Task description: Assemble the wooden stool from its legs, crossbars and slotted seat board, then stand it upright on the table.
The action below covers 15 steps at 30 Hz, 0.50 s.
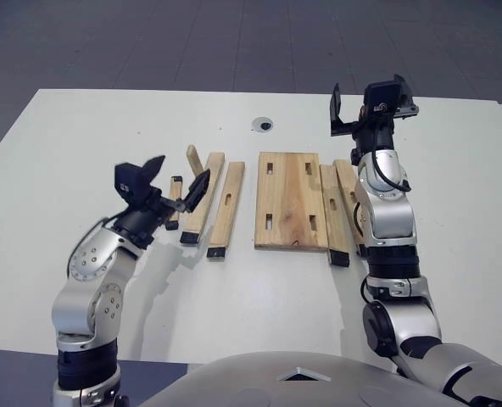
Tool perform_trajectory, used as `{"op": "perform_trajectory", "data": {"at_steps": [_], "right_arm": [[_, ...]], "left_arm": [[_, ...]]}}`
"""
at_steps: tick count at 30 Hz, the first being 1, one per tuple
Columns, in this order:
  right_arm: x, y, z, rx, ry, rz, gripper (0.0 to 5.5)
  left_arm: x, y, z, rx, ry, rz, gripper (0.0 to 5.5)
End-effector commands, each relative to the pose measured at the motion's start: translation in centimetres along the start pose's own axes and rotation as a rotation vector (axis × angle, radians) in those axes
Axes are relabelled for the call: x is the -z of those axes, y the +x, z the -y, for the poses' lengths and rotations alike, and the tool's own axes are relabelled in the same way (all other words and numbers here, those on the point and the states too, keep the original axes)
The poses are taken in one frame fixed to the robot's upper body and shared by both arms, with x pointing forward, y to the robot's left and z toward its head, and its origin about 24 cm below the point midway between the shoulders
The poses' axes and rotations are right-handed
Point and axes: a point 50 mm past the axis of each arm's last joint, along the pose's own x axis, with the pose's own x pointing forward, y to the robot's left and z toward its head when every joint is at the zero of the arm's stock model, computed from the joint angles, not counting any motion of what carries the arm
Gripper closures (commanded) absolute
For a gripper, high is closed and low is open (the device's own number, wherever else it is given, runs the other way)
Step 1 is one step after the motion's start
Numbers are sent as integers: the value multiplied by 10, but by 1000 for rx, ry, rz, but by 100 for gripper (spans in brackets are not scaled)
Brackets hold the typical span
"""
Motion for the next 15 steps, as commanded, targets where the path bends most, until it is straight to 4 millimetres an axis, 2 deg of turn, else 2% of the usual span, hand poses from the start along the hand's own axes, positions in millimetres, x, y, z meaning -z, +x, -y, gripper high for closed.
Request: {"op": "perform_trajectory", "data": {"at_steps": [1, 3, 9, 15], "right_arm": [[3, -3, 0, -2, -2, -15, 10], [3, -3, 0, -5, -2, -17, 10], [4, -4, -1, -14, -3, -21, 10], [5, -6, -1, -14, 0, -29, 10]], "left_arm": [[28, -8, -5, -42, -6, -108, 33], [38, -9, -5, -57, -5, -141, 52], [55, -11, 2, -69, 4, -195, 160], [65, -10, 9, -59, 8, -228, 265]]}}
